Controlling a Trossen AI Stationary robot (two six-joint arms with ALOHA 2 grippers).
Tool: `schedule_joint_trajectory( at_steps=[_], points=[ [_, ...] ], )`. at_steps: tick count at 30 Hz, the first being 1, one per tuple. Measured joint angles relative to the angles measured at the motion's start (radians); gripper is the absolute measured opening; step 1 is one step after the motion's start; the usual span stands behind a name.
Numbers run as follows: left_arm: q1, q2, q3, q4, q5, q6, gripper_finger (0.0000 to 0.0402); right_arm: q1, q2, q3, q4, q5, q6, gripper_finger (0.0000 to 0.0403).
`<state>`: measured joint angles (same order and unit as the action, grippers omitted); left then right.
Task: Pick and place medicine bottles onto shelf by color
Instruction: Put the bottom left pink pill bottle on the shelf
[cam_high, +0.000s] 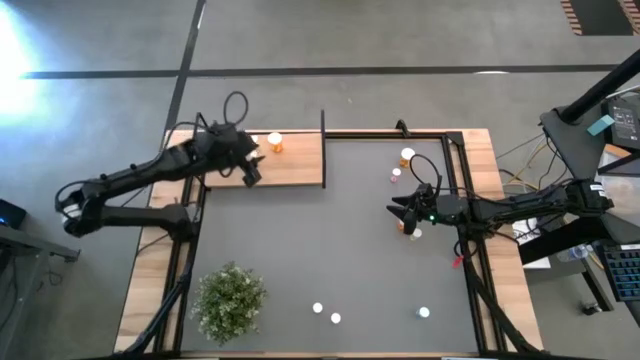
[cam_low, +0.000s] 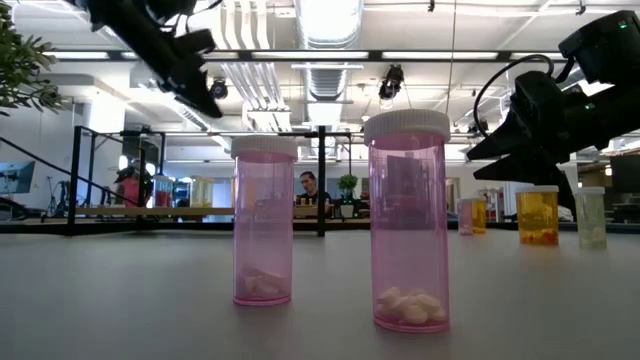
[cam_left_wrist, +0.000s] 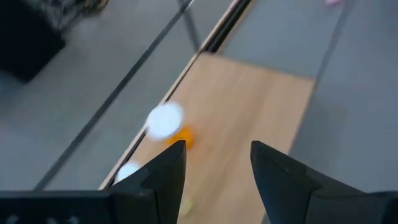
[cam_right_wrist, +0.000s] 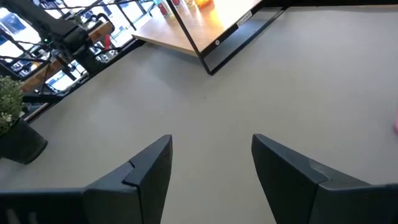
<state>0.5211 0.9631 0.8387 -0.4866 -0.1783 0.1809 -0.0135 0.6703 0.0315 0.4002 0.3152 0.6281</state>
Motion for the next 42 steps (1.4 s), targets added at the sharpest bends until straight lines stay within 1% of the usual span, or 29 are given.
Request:
schedule_joint_trajectory(
  at_steps=[3, 6, 10, 12, 15, 24, 26, 32, 35, 42],
  points=[
    [-0.091, 0.026, 0.001, 0.063, -0.045, -0.037, 0.0164, 0.000, 0.000, 0.000, 0.000, 0.000, 0.000, 0.0210],
    [-0.173, 0.073, 0.036, 0.069, -0.080, -0.069, 0.0164, 0.000, 0.000, 0.000, 0.000, 0.000, 0.000, 0.0210],
    [-0.291, 0.163, 0.101, 0.063, -0.126, -0.072, 0.0164, 0.000, 0.000, 0.000, 0.000, 0.000, 0.000, 0.0210],
    [-0.354, 0.220, 0.143, 0.063, -0.160, -0.080, 0.0164, 0.000, 0.000, 0.000, 0.000, 0.000, 0.000, 0.0210],
    [-0.443, 0.310, 0.215, 0.059, -0.193, -0.144, 0.0164, 0.000, 0.000, 0.000, 0.000, 0.000, 0.000, 0.0210],
    [-0.695, 0.593, 0.470, 0.046, -0.248, -0.295, 0.0164, 0.000, 0.000, 0.000, 0.000, 0.000, 0.000, 0.0210],
    [-0.737, 0.644, 0.522, 0.020, -0.252, -0.334, 0.0164, 0.000, 0.000, 0.000, 0.000, 0.000, 0.000, 0.0210],
    [-0.832, 0.761, 0.625, -0.023, -0.245, -0.358, 0.0164, 0.000, 0.000, 0.000, 0.000, 0.000, 0.000, 0.0210],
    [-0.866, 0.793, 0.660, -0.027, -0.223, -0.356, 0.0164, 0.000, 0.000, 0.000, 0.000, 0.000, 0.000, 0.0210],
    [-0.925, 0.850, 0.713, -0.020, -0.216, -0.360, 0.0164, 0.000, 0.000, 0.000, 0.000, 0.000, 0.000, 0.0210]
  ],
)
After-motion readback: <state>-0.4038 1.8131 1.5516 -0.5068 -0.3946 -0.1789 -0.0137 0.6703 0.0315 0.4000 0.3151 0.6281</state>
